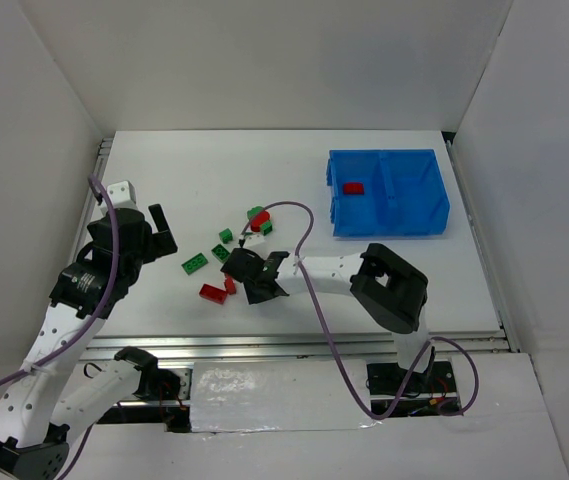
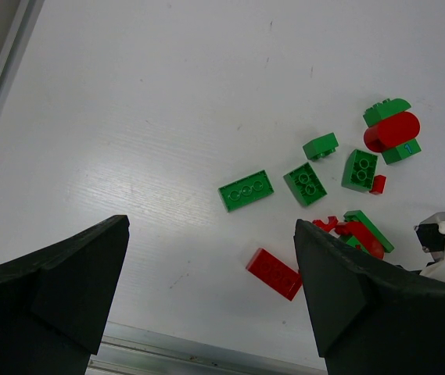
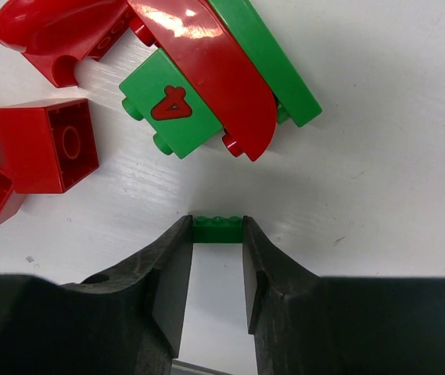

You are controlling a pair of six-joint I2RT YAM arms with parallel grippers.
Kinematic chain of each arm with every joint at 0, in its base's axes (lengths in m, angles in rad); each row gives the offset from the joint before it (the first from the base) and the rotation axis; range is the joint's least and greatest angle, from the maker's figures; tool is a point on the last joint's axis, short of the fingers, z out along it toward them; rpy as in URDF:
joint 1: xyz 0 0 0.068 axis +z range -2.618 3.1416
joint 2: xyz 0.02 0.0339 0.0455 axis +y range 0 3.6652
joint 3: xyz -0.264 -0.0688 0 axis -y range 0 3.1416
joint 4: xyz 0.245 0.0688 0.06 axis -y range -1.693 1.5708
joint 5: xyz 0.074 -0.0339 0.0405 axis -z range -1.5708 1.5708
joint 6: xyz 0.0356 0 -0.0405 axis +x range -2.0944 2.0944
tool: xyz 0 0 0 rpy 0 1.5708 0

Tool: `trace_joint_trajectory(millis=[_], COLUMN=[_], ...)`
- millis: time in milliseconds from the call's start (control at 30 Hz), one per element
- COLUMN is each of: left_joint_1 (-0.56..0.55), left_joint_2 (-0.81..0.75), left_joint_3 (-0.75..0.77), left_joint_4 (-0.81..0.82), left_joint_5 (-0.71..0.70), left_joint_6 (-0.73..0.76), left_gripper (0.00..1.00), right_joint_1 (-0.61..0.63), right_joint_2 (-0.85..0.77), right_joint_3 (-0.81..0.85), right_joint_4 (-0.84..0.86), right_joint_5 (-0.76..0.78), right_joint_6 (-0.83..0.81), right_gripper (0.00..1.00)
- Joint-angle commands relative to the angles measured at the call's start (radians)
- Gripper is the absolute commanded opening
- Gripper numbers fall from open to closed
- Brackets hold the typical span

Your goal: Sort the legos into containers by color

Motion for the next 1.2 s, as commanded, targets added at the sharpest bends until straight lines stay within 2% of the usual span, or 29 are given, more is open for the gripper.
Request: trace_joint_trajectory(millis=[0,33,167,200,400,500,533,600,633,700,733,833,967,1100,1167], left_joint_1=[0.005,0.005,0.005,0.006,0.005,0.006,0.005,0.005,0.005,0.005,0.005,0.005,0.006,0.008,0.006], left_joint_2=[-0.011,-0.011,-0.013,-0.013,-0.007,-0.007,-0.005,-0.004,-0.002,0.004,0.006,0.013,0.018,0.022,0.026], left_joint_3=[-0.001,-0.001,-0.001,-0.001,-0.001,-0.001,0.001,-0.001,0.001,0.003,0.004,0.004,0.003,0.003,0.004], left_joint_4=[0.03,0.03,0.03,0.03,0.029,0.029,0.029,0.026,0.024,0.02,0.017,0.017,0.02,0.02,0.018], left_joint_5=[0.0,0.0,0.0,0.0,-0.002,-0.005,-0.008,-0.014,-0.016,-0.025,-0.03,-0.027,-0.024,-0.024,-0.024], left_joint_6=[0.009,0.009,0.009,0.009,0.008,0.008,0.006,0.006,0.005,0.002,0.0,0.0,0.0,0.002,0.0], left_gripper=[1.0,0.99,0.99,0.99,0.99,1.0,0.99,1.0,1.0,1.0,0.99,0.99,0.99,1.0,0.99], right_joint_1=[0.019,0.016,0.019,0.016,-0.049,-0.178,-0.286,-0.403,-0.524,-0.638,-0.739,-0.885,-1.0,-1.065,-1.09], right_joint_2=[0.015,0.013,-0.036,-0.053,-0.23,-0.336,-0.384,-0.419,-0.429,-0.415,-0.381,-0.279,-0.137,-0.003,0.024], right_joint_3=[0.019,0.019,0.002,-0.004,-0.027,-0.044,-0.043,-0.017,0.009,0.099,0.135,0.279,0.47,0.574,0.589], right_joint_4=[-0.006,-0.007,0.005,0.011,-0.036,-0.059,-0.064,-0.064,-0.076,-0.105,-0.119,-0.159,-0.197,-0.227,-0.225], right_joint_5=[0.007,0.009,0.019,0.024,0.087,0.105,0.101,0.081,0.081,0.094,0.104,0.153,0.162,0.174,0.145], right_joint_6=[0.036,0.036,0.035,0.033,-0.006,-0.049,-0.078,-0.111,-0.135,-0.155,-0.163,-0.143,-0.141,-0.152,-0.157], right_gripper=[0.34,0.3,0.26,0.21,0.2,0.22,0.22,0.23,0.23,0.25,0.25,0.25,0.28,0.31,0.37])
